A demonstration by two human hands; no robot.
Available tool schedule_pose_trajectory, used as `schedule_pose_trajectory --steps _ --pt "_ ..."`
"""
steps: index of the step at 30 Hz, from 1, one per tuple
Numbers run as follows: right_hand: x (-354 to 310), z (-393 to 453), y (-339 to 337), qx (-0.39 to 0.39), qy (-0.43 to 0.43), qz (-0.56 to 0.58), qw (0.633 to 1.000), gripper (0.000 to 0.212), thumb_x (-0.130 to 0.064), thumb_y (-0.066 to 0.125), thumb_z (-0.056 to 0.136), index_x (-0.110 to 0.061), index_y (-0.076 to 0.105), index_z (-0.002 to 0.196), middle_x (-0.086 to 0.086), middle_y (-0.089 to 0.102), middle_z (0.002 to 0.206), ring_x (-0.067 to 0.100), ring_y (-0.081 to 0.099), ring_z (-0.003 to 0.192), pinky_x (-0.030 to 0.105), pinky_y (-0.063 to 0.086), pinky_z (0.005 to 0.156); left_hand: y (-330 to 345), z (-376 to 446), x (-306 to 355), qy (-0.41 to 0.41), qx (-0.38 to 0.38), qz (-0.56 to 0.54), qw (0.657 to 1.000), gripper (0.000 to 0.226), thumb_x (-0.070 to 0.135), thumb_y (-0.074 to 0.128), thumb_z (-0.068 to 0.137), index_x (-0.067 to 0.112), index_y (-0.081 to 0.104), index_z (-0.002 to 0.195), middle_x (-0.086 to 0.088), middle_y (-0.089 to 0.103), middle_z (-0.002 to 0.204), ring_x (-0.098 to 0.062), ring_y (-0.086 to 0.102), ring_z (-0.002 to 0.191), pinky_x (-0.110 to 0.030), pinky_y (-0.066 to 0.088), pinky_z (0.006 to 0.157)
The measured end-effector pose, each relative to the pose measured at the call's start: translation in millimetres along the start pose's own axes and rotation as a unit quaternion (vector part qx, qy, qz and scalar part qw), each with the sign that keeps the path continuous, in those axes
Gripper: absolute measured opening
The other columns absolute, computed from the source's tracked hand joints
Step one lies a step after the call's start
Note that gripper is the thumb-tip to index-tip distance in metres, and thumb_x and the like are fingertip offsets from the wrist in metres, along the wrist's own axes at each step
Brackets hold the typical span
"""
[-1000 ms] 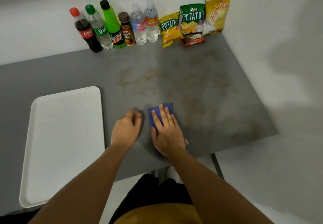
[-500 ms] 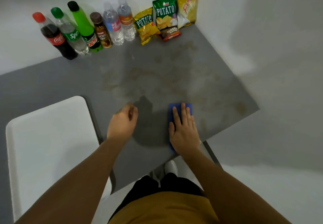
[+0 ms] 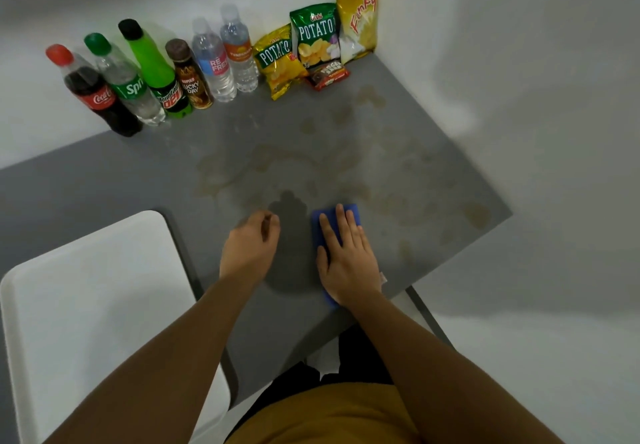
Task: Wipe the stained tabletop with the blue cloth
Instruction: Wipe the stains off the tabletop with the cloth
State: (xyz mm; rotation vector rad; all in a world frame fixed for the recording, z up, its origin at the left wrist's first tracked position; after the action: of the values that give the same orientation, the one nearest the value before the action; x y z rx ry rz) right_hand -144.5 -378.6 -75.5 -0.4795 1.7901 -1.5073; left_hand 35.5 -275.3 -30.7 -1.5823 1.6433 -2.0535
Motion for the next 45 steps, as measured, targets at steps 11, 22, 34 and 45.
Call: schedule_pose_trajectory --steps 11,22,34,45 --pt "45.7 49.3 -15.4 -0.046 -0.018 0.002 0.999 0.063 -0.049 0.024 0.106 -0.029 0.006 0.163 0.001 -0.009 0.171 0.020 -0.014 0.156 0.040 0.002 0.128 12.2 14.6 29.3 -0.003 0.047 0.001 0.999 0.030 0.042 0.045 0.102 0.022 0.052 0.082 -0.002 0.055 0.061 -0.031 0.060 0.063 -0.034 0.038 0.056" --pt "84.1 10.4 -15.0 -0.046 0.024 -0.014 0.999 0.064 -0.053 0.012 0.106 -0.032 -0.014 0.160 -0.003 -0.023 0.168 0.015 -0.024 0.153 0.040 -0.002 0.126 11.1 30.2 49.5 0.002 0.064 0.005 0.998 0.031 0.037 0.049 0.102 0.014 0.058 0.083 -0.010 0.059 0.061 -0.038 0.061 0.066 -0.042 0.045 0.057" --pt "68.2 45.4 -22.0 -0.053 -0.045 0.002 0.998 0.064 -0.053 0.019 0.106 -0.033 -0.005 0.162 -0.003 -0.016 0.170 0.014 -0.020 0.155 0.038 0.001 0.127 21.9 51.5 59.8 0.022 0.029 -0.011 0.999 0.032 0.045 0.046 0.100 0.019 0.060 0.087 -0.001 0.067 0.068 -0.021 0.065 0.066 -0.040 0.052 0.063" --pt "121.8 30.3 -37.3 -0.028 0.081 -0.006 0.996 0.064 -0.054 0.018 0.106 -0.033 -0.004 0.162 0.000 -0.012 0.170 0.018 -0.016 0.156 0.042 0.002 0.128 37.8 61.3 68.9 0.024 -0.002 -0.014 1.000 0.032 0.043 0.049 0.100 0.016 0.063 0.089 -0.004 0.069 0.072 -0.029 0.066 0.073 -0.038 0.052 0.065"
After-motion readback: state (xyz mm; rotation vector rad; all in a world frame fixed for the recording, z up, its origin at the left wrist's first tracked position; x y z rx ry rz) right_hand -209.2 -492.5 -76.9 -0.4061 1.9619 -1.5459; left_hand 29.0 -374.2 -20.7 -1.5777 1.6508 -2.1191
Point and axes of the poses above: each hand's wrist, its own z-axis towards the middle knuckle, its own y-axis out of the palm, x = y × z, the point moved 5 cm from there along z, towards the middle knuckle
